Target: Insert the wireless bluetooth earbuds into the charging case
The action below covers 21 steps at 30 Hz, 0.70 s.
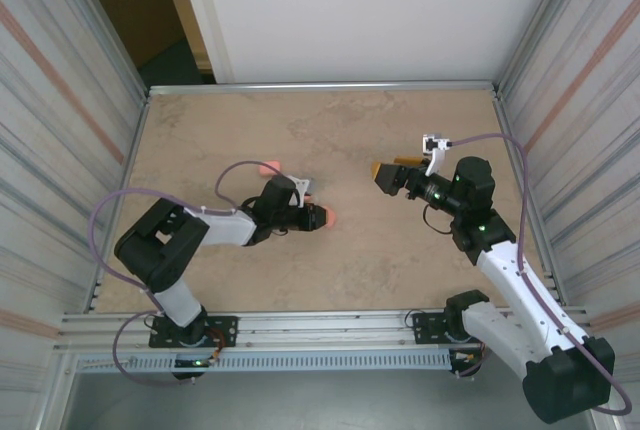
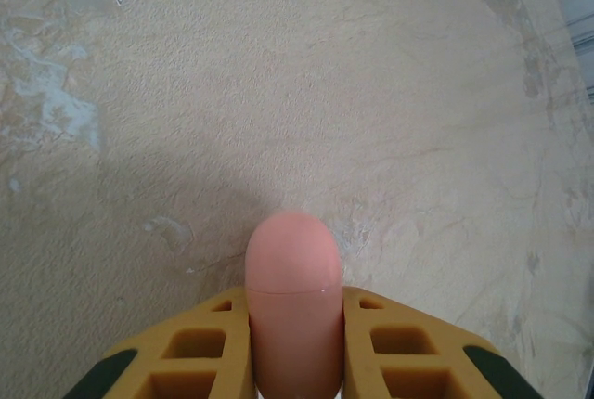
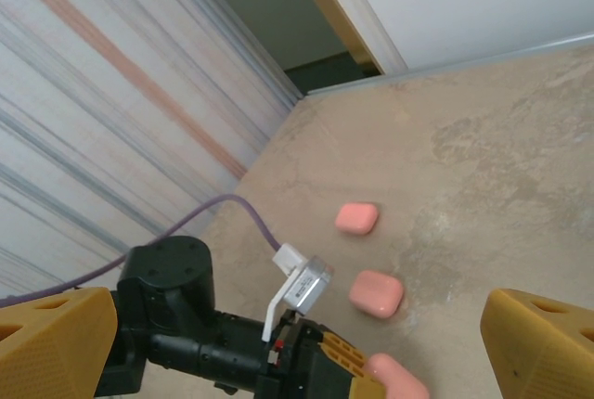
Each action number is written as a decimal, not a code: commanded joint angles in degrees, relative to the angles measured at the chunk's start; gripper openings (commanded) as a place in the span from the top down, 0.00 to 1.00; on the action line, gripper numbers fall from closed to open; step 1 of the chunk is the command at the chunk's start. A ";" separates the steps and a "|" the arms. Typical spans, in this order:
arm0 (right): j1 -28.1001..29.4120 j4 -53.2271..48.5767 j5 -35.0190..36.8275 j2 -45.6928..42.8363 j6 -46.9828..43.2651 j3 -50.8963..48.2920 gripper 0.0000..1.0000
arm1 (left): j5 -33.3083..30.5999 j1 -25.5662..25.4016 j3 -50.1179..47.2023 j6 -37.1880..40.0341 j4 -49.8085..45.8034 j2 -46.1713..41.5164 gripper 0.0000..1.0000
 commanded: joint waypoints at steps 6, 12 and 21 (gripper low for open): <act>-0.25 -2.41 1.46 -0.93 -2.44 1.92 0.00 | -1.34 -0.39 -0.26 -0.87 -0.01 -0.22 0.64; -0.25 -4.30 2.36 -1.16 -3.50 2.62 0.00 | -3.02 -0.39 -1.06 -0.85 -1.11 -1.65 0.57; -0.45 -7.80 4.60 -2.06 -5.93 4.01 0.00 | -5.71 -0.39 -2.03 1.19 -2.04 -7.24 0.52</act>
